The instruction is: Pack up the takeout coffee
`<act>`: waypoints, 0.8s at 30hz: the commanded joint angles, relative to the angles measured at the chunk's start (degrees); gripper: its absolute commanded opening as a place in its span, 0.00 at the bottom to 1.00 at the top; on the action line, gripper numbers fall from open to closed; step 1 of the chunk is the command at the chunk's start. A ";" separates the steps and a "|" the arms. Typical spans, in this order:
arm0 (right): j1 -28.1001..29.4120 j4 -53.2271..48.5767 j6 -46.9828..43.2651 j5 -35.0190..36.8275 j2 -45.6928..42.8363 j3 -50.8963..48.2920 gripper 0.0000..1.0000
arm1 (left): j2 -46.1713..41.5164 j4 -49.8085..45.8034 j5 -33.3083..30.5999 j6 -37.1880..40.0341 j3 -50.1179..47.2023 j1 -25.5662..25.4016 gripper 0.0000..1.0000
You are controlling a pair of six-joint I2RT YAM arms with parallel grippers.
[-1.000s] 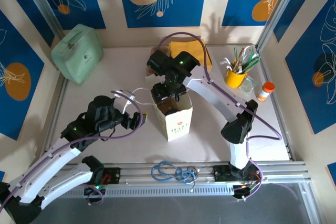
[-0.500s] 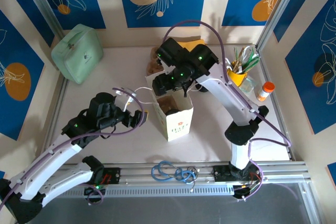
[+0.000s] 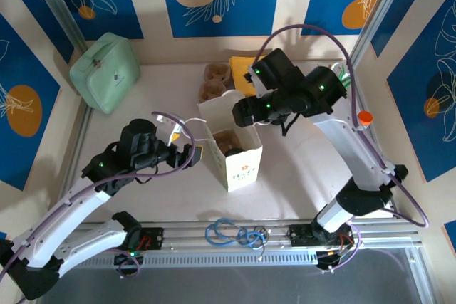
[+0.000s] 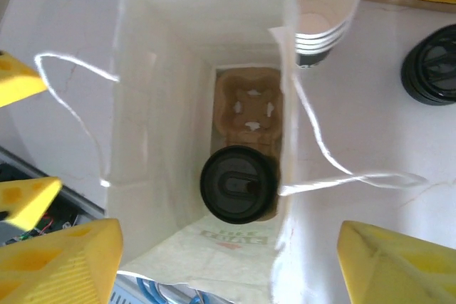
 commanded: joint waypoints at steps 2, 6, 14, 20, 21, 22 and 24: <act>-4.71 6.22 -2.36 0.65 -4.47 -5.44 0.82 | -0.41 -1.68 -2.11 -0.98 2.12 -0.50 0.94; -9.50 12.47 -5.28 1.70 -6.38 -10.14 0.86 | -0.51 -1.76 -3.86 -1.89 2.90 -0.48 0.94; -18.69 23.01 -9.85 3.89 0.43 -11.85 0.87 | -0.33 -1.64 -6.79 -2.53 2.68 -0.54 0.94; -22.33 25.70 -7.76 5.57 10.93 -6.41 0.87 | -1.24 -2.53 -12.44 -1.40 3.26 -0.54 0.96; -22.89 26.76 -6.97 5.38 12.50 -6.27 0.87 | -1.45 -2.35 -13.01 -1.48 3.04 -0.54 0.96; -23.29 27.77 -6.46 5.11 13.69 -6.25 0.86 | -1.68 -2.39 -13.58 -1.69 2.89 -0.53 0.96; -23.80 29.82 -6.15 4.45 17.38 -5.82 0.86 | -2.06 -2.20 -14.60 -1.88 2.44 -0.51 0.97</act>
